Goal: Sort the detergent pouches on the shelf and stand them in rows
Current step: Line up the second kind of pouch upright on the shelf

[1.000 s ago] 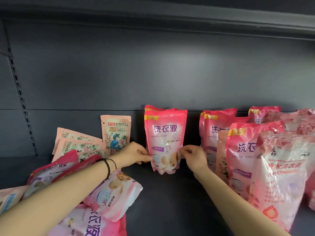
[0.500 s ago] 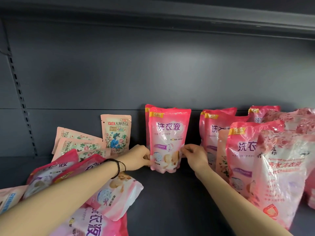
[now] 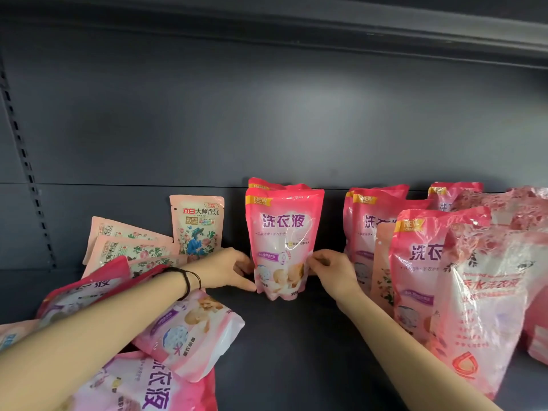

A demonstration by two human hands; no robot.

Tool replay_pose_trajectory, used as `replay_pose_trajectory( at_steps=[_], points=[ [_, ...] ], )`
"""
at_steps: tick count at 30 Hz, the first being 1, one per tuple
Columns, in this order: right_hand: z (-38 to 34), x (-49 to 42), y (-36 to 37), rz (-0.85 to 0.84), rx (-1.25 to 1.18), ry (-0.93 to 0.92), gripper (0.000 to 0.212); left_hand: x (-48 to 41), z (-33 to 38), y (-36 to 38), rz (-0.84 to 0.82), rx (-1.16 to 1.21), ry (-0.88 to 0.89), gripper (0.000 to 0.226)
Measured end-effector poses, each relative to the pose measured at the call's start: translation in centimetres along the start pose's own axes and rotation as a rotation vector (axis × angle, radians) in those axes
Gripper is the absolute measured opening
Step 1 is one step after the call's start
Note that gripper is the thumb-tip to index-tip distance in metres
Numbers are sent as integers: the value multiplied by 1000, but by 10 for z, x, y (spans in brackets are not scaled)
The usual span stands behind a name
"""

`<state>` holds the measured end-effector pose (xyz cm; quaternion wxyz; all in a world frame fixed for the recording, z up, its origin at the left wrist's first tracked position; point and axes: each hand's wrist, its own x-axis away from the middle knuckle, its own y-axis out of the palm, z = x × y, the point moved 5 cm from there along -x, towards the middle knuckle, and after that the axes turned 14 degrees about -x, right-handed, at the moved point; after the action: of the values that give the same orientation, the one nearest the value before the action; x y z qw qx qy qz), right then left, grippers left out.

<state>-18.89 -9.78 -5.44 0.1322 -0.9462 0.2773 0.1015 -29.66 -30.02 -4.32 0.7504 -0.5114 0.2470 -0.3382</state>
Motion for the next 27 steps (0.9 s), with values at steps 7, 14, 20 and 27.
replay_pose_trajectory(
  at_steps=[7,14,20,27],
  points=[
    [-14,12,15,-152,-212,85,54,6,21,-10,196,419,5,73],
    [-15,17,21,-124,-137,57,58,0,35,-4,337,410,-4,73],
    [-16,14,22,-102,-84,66,61,-4,35,-5,332,367,-2,75],
    [-27,11,8,-370,626,164,34,10,21,-24,141,-276,-111,65]
  ],
)
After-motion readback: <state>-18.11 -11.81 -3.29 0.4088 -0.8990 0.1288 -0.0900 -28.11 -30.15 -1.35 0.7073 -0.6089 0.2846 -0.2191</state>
